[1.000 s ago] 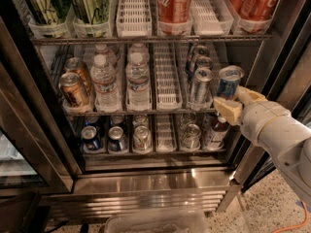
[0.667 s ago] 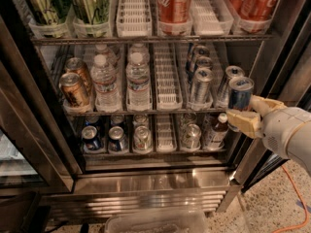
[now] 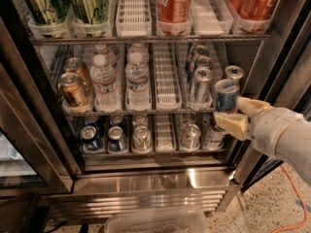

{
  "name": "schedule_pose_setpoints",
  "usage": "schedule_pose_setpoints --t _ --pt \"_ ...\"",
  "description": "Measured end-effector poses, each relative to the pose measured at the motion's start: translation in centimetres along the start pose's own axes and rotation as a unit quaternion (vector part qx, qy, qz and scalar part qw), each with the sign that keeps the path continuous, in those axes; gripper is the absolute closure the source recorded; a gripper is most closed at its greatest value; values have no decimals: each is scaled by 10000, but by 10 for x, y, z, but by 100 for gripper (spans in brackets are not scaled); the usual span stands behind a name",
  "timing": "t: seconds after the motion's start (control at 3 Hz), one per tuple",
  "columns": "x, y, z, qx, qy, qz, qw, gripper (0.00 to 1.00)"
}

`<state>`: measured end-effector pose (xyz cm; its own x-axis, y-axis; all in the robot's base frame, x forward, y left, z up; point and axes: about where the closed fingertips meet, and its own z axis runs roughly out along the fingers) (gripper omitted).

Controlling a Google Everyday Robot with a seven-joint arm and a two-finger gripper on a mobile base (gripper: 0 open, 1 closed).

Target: Pick redbull can from middle shelf of fridge

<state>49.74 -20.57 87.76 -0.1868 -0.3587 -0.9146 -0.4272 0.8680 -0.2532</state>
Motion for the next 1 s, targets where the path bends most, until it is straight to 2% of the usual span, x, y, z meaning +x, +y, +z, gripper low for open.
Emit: schedule_pose_setpoints --t 0.33,0.67,1.0 --pt "-20 53 19 -751 -151 -341 9965 100" --pt "-48 105 35 -1488 -370 -770 9852 100" --pt "-73 149 38 -2130 -680 -866 9708 100"
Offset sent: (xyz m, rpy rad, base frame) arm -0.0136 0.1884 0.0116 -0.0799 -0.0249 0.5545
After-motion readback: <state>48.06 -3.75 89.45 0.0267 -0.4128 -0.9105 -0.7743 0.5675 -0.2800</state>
